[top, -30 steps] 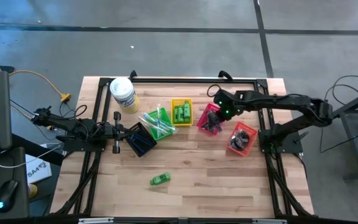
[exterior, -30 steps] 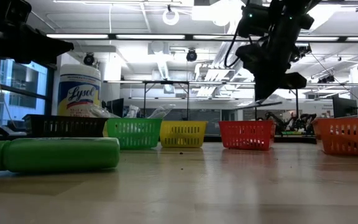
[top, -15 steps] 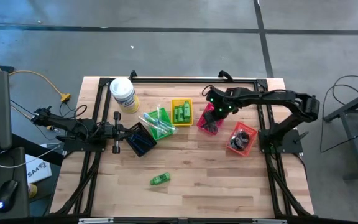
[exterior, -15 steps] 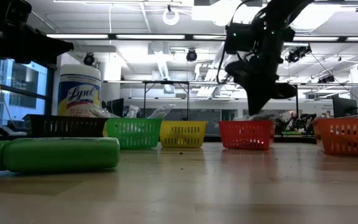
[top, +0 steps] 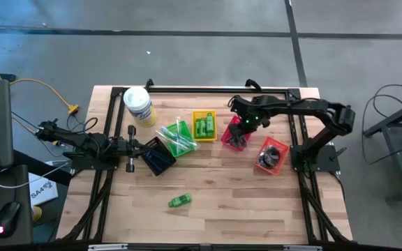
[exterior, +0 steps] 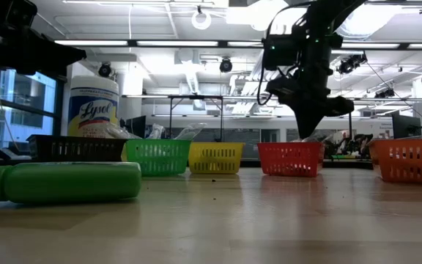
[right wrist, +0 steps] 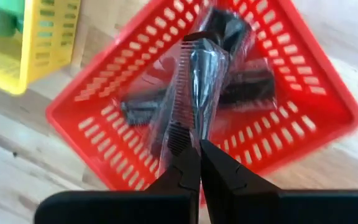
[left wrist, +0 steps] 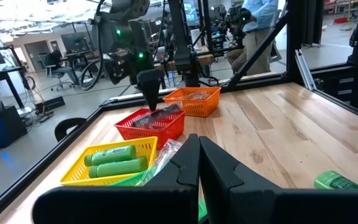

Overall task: Pick & Place Travel size toiletries
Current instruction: Put the black hair comb into the red bin

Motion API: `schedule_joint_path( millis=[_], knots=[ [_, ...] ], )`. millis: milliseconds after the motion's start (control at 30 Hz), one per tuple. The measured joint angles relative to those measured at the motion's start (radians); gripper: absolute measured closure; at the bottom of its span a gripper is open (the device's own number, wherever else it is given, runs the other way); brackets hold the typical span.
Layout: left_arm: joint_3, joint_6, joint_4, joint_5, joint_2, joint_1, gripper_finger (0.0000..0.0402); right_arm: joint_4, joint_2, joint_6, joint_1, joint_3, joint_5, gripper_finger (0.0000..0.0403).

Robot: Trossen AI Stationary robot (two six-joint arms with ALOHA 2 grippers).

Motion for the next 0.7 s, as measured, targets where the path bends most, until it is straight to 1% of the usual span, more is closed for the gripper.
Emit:
schedule_joint_path(
  millis=[167,300,700],
  knots=[
    [0.0,-0.005,0.0,0.001,0.0,0.0,0.0402,0.053,0.027,-0.008,-0.019,0.0,0.0,0.0401],
    [0.0,-0.006,0.0,0.001,0.0,0.0,0.0402,0.062,0.028,-0.011,-0.036,0.0,-0.007,0.0401],
    [0.0,-0.009,-0.001,0.004,0.0,0.0,0.0402,0.094,0.037,-0.036,-0.025,-0.001,0.055,0.0401]
  ],
)
